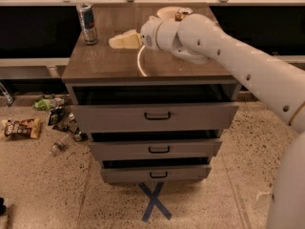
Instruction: Pick redbull can
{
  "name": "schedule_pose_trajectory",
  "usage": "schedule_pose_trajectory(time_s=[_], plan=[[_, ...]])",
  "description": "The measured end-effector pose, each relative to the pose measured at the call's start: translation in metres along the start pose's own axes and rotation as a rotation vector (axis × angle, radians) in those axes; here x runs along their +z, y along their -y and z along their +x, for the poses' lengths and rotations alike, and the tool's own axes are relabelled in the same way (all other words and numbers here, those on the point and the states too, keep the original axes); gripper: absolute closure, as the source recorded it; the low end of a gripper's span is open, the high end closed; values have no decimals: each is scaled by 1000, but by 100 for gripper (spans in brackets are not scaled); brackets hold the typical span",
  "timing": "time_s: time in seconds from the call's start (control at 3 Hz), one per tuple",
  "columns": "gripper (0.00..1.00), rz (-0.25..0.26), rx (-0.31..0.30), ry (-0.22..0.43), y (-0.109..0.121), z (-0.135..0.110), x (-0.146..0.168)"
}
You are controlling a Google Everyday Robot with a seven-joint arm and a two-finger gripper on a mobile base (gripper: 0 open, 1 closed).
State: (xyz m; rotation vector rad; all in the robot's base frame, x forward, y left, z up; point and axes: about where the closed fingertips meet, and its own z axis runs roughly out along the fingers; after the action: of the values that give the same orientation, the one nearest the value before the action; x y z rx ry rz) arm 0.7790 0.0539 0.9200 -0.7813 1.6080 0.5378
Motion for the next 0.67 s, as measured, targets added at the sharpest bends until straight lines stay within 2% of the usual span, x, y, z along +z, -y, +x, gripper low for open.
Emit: schedule_pose_trajectory(time_s=[0.67], plan=[[0,2,20,17,8,7,53]])
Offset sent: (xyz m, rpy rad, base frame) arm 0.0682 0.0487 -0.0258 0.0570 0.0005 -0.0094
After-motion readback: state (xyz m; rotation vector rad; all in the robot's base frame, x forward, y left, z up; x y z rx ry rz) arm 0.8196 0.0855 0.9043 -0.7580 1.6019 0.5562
